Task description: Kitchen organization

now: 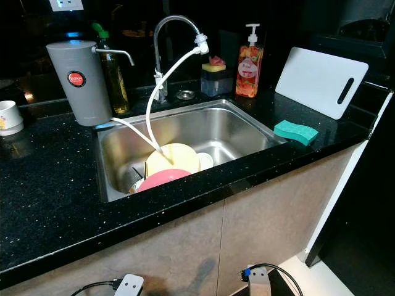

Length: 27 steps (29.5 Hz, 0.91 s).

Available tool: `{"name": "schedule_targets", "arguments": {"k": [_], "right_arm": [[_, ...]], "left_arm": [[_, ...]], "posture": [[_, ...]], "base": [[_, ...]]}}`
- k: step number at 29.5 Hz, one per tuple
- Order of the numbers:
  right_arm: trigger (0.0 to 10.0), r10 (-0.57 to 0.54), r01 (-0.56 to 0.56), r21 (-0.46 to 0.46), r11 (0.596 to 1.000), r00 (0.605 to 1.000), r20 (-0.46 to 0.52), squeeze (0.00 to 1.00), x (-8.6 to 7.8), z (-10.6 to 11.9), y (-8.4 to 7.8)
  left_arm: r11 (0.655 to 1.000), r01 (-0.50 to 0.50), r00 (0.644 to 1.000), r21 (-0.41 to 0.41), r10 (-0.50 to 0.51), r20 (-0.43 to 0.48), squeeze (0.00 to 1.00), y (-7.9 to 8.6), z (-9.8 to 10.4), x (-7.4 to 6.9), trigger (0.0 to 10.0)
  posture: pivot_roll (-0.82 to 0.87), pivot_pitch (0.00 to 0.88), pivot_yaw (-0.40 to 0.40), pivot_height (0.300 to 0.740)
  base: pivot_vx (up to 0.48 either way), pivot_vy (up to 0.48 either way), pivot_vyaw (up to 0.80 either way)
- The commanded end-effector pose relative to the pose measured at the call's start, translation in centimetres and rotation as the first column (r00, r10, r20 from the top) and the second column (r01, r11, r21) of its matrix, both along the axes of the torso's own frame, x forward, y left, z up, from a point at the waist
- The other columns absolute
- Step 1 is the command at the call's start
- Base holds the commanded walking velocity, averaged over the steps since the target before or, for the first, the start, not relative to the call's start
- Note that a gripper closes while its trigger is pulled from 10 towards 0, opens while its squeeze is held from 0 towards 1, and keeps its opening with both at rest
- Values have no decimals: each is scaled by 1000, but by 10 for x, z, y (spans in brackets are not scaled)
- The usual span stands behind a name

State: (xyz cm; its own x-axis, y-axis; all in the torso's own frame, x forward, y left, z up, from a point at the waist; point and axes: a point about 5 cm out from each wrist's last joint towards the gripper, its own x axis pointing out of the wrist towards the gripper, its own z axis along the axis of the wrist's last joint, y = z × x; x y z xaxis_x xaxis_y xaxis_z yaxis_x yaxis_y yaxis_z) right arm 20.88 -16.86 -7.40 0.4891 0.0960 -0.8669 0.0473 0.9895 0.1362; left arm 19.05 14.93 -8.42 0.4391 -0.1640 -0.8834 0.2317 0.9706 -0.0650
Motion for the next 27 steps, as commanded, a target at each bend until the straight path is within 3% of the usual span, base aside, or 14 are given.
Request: {"name": "schedule_targets", "arguments": {"k": [1,27], "right_arm": [[10000,-11,11,9,1000,1000,-2,0,-2,-1,2],[10000,-22,22,4,1000,1000,-21,0,-9,-4,-4]], "left_arm": [[1000,2,1000,14,-2,-9,0,5,0,0,10000],[1000,6,1000,14,-5,-7,0,4,1,1,10000]], "posture": [[15,21,2,740],[9,25,7,740]], "base": [[0,0,0],[0,0,0]]}}
